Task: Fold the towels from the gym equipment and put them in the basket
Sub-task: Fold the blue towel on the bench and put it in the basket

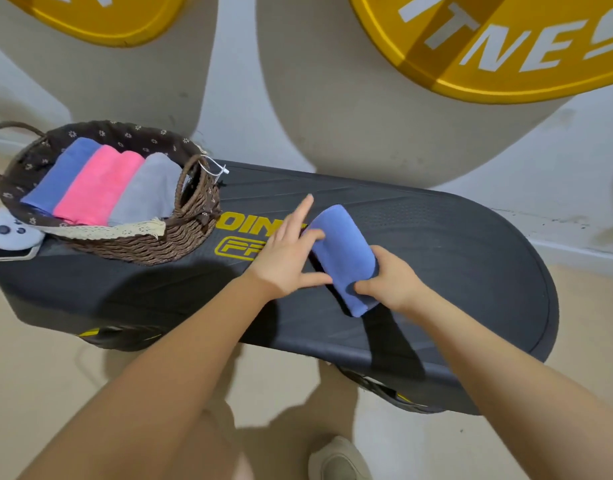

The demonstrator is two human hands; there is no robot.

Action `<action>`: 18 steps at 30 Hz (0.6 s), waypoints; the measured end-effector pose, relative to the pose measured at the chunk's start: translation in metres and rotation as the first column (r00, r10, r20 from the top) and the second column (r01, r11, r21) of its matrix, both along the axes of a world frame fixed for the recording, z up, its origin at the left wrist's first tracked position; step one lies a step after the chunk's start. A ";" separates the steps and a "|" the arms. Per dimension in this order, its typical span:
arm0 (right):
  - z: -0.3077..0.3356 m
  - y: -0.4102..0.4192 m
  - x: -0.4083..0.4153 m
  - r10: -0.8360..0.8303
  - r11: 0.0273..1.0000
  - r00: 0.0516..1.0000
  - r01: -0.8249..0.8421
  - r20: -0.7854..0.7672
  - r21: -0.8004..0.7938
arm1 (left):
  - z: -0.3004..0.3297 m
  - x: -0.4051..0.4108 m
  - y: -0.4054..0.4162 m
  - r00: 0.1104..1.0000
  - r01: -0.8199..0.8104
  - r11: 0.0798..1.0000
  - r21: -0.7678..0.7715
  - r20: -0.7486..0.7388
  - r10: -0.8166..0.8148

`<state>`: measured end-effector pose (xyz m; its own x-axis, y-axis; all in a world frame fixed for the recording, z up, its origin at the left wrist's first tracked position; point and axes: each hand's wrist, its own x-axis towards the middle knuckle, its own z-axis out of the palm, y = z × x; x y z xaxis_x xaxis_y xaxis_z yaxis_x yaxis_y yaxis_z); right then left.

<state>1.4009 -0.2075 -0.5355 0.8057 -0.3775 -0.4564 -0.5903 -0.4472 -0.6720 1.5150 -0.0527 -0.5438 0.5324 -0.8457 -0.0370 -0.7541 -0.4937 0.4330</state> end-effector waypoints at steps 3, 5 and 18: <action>0.023 -0.010 0.008 0.260 0.955 0.965 -0.260 -0.016 -0.142 | 0.025 0.013 0.000 0.983 -0.005 0.997 -0.083 0.181 0.020; 0.038 -0.009 0.022 0.431 0.875 0.901 -0.428 -0.039 -0.224 | 0.040 0.024 0.003 0.971 0.054 0.995 0.081 0.228 -0.072; 0.125 0.030 0.182 0.370 0.821 0.763 -0.536 0.530 0.198 | 0.119 0.068 0.095 0.856 -0.507 0.855 -0.108 -0.177 0.485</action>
<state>1.5828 -0.1771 -0.4108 0.9821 0.1869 -0.0242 0.0322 -0.2933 -0.9555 1.5834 0.0425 -0.4247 0.8810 -0.4715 -0.0395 -0.3523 -0.7094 0.6105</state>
